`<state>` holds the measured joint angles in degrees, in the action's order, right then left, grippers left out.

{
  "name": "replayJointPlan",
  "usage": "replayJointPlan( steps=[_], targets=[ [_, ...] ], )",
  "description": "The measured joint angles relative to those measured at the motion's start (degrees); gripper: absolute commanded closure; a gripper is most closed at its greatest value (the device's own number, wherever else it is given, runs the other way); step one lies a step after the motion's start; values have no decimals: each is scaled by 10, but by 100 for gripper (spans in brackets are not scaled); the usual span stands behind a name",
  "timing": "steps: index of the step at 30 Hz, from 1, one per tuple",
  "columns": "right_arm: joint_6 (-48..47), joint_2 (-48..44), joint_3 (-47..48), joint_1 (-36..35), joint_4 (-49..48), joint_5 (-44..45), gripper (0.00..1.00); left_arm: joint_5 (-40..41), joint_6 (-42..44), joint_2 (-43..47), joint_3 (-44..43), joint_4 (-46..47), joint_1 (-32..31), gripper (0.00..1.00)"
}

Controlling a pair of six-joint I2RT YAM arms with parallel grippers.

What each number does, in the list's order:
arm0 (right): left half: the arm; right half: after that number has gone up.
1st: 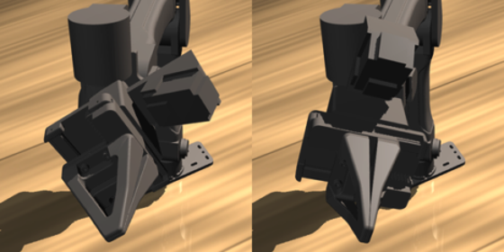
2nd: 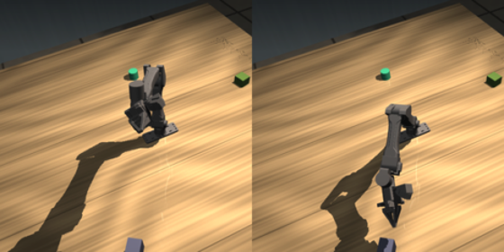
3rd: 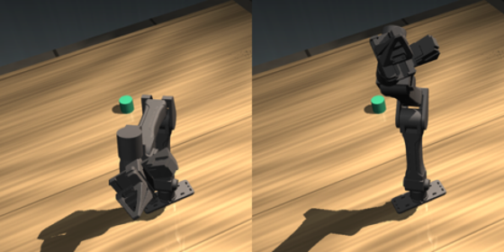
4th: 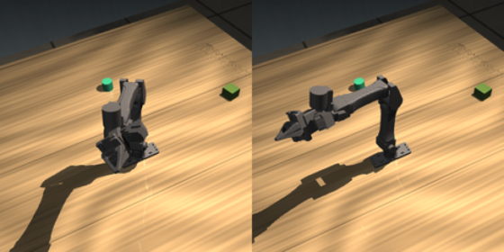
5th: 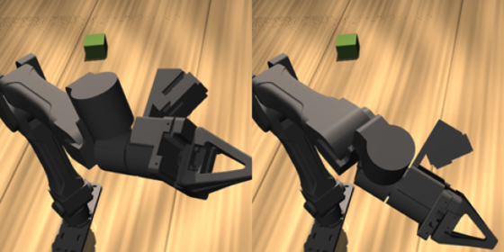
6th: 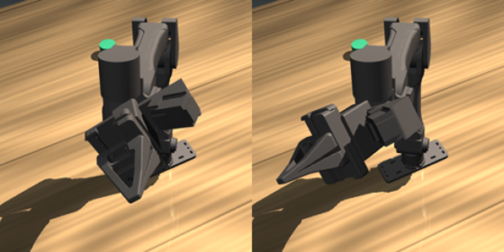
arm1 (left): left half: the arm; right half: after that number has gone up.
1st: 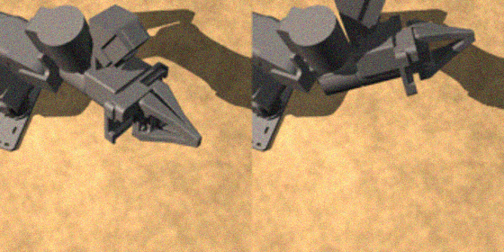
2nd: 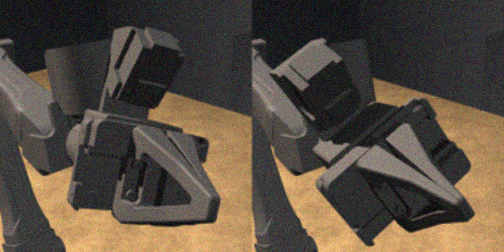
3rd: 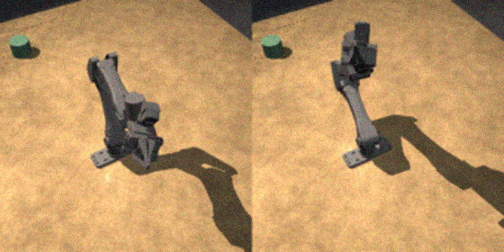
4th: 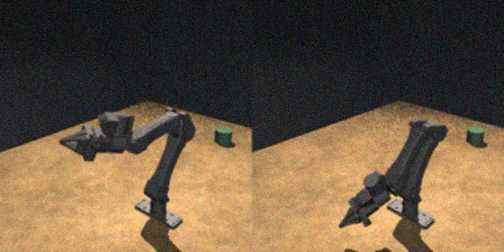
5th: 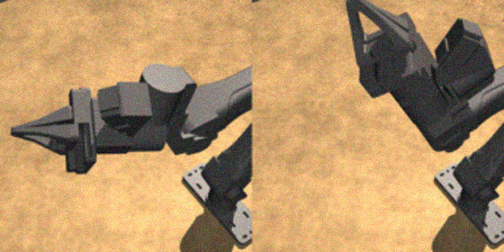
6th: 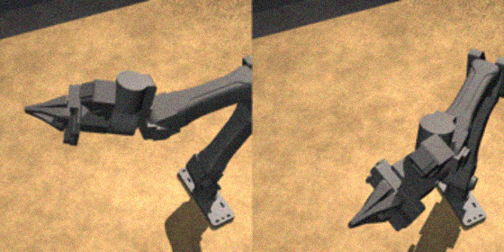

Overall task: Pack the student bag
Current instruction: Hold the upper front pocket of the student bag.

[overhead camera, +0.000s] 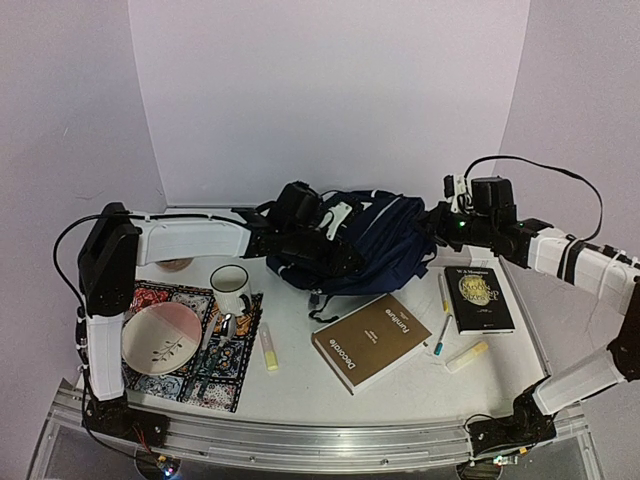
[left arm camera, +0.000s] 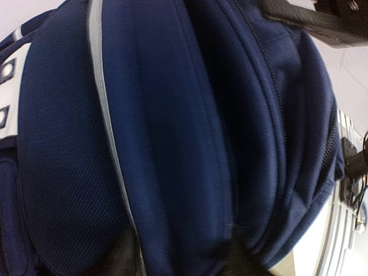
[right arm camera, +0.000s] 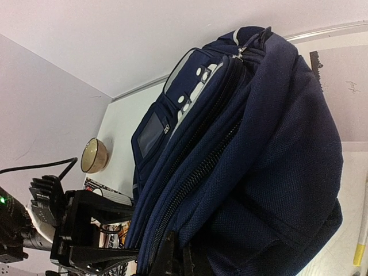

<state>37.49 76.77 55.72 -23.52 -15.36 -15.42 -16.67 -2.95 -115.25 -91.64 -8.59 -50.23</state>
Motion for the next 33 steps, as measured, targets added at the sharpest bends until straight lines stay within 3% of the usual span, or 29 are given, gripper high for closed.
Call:
replayJointPlan(
  steps=[4, 22, 26, 29, 33],
  targets=[
    [-8, -3, -5, 2, 5, 4, 100, 1, 12, -10, -15, -12, -8, 99],
    [-80, -60, -54, -11, 46, 135, 98, 86, -4, -7, -66, -48, -24, 100],
    [-94, -60, -45, -13, 55, 139, 90, 107, -33, -7, -79, -60, -28, 100],
    [-105, -65, -35, -14, 63, 143, 71, 124, -63, -7, -89, -70, -28, 100],
    [-116, -100, -28, -20, 88, 158, 60, 169, -100, -7, -103, -95, -24, 100]
  ],
)
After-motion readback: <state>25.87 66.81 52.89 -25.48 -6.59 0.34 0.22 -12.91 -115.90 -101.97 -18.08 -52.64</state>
